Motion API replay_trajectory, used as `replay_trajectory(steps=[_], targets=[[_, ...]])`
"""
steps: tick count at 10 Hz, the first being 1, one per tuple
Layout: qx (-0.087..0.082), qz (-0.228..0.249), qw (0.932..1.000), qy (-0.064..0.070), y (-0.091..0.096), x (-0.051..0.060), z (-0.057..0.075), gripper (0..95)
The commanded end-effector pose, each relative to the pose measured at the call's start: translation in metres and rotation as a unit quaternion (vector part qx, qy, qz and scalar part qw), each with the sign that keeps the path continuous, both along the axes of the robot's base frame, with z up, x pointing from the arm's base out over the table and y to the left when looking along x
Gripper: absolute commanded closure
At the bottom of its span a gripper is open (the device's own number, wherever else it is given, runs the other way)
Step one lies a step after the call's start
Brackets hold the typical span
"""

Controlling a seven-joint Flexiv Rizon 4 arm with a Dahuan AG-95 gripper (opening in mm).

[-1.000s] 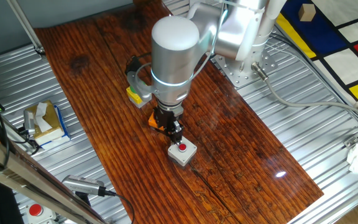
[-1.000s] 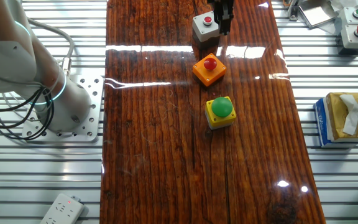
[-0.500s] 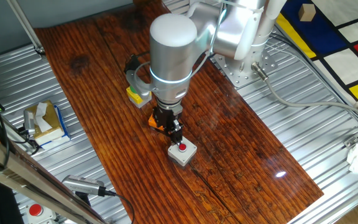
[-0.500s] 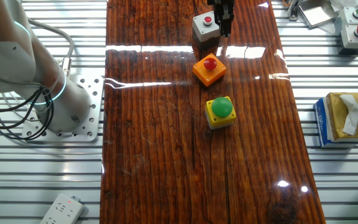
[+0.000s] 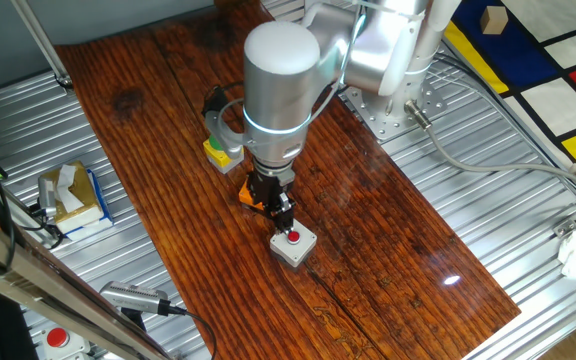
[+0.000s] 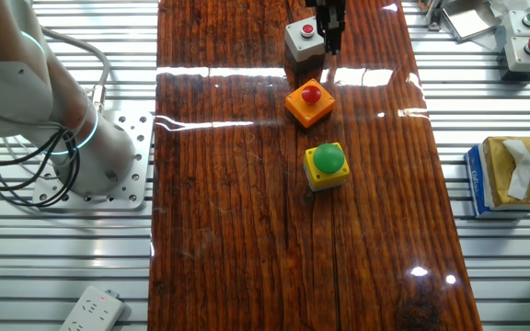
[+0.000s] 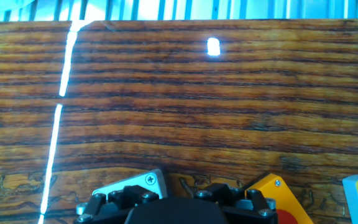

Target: Press three buttons from left to right in sequence

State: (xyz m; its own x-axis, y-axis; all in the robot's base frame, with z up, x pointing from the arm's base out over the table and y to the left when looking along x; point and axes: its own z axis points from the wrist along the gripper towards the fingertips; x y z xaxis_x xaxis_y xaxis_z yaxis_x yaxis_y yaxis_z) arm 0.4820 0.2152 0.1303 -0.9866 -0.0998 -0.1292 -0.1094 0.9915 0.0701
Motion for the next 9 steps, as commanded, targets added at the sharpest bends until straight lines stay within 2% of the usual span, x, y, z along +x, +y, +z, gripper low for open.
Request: replay_trajectory(steps=[1, 4, 9], targets=[[-0.003, 0.028, 0.9996, -0.006, -0.0002, 0.0002, -0.0005, 19.0], [0.014, 0.004, 0.9999, -0.004, -0.0002, 0.0002, -0.0005, 19.0], [0.011, -0.019, 0.9997, 0.004, -0.0002, 0.0002, -0.0005, 19.0]])
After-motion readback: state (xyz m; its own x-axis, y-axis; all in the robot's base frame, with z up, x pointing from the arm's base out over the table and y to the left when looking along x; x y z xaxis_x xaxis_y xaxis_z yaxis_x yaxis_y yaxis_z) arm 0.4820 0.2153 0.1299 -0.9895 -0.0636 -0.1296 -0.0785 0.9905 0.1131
